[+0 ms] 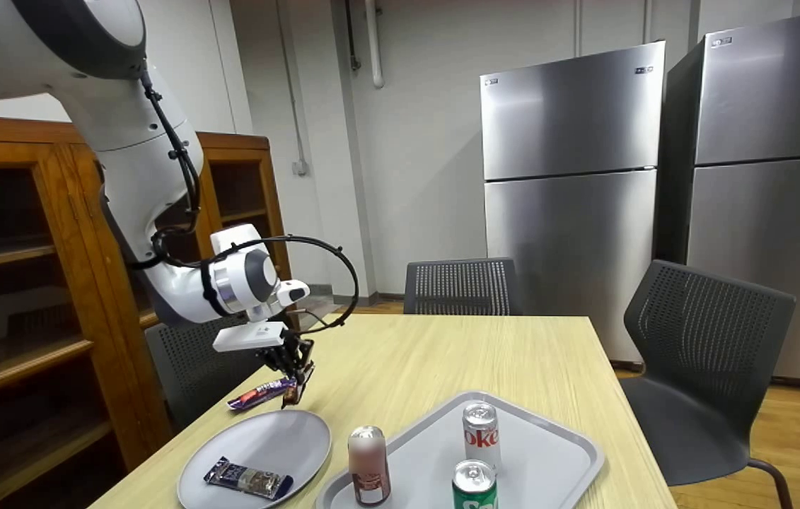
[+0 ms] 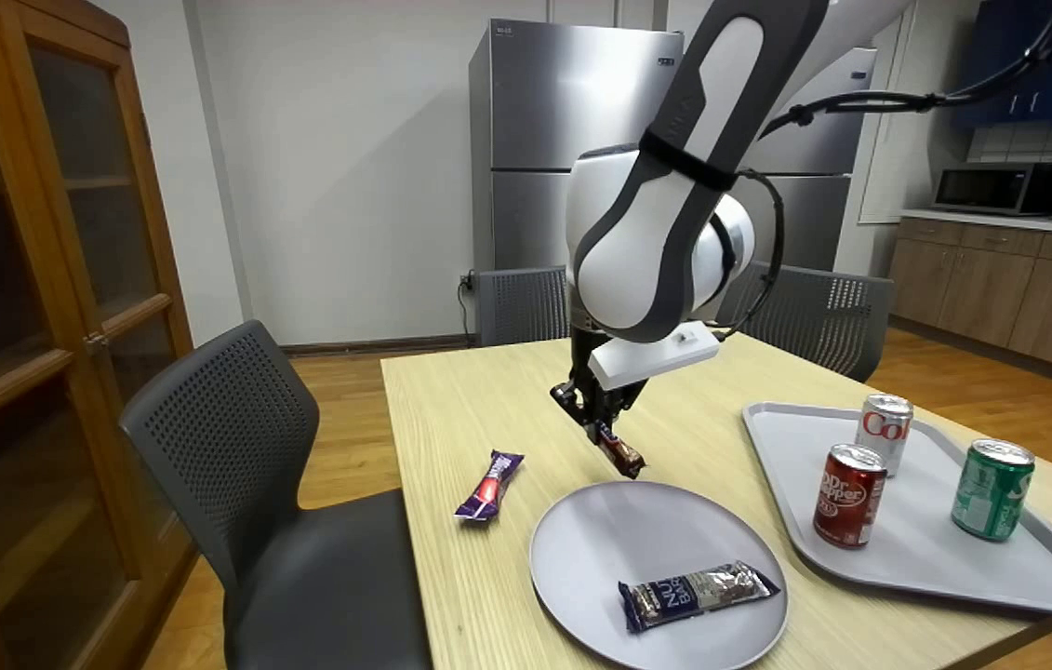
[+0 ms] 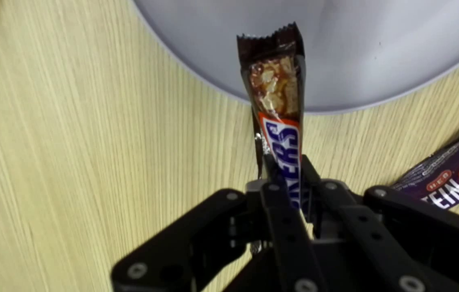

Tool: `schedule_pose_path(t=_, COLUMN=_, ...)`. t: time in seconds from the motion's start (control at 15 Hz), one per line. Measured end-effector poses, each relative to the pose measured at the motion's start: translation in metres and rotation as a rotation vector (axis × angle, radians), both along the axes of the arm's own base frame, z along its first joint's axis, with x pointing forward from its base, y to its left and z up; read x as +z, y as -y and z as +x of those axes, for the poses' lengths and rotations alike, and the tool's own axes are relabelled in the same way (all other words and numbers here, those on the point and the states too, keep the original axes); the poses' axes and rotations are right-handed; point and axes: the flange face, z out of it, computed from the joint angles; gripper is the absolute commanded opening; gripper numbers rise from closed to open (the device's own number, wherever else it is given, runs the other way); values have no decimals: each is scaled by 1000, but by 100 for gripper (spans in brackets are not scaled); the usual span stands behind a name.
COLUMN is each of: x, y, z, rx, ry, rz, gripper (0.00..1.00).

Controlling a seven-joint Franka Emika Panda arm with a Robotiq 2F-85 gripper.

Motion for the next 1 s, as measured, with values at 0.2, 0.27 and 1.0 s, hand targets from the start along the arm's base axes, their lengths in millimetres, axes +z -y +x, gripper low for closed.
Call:
schedule_pose_path(t=0.2, x=6, y=-3, z=15, rx=-3, ry=6, rz=-9, gripper=3)
schedule_pose_path(t=0.27, x=7, y=-4, z=20, rx=-6, ry=5, rz=-13, gripper=3)
schedule_pose_path(t=1.0, x=-18, y=-20, z=78, rx=-97, ry=-110, rz=-31, gripper=3)
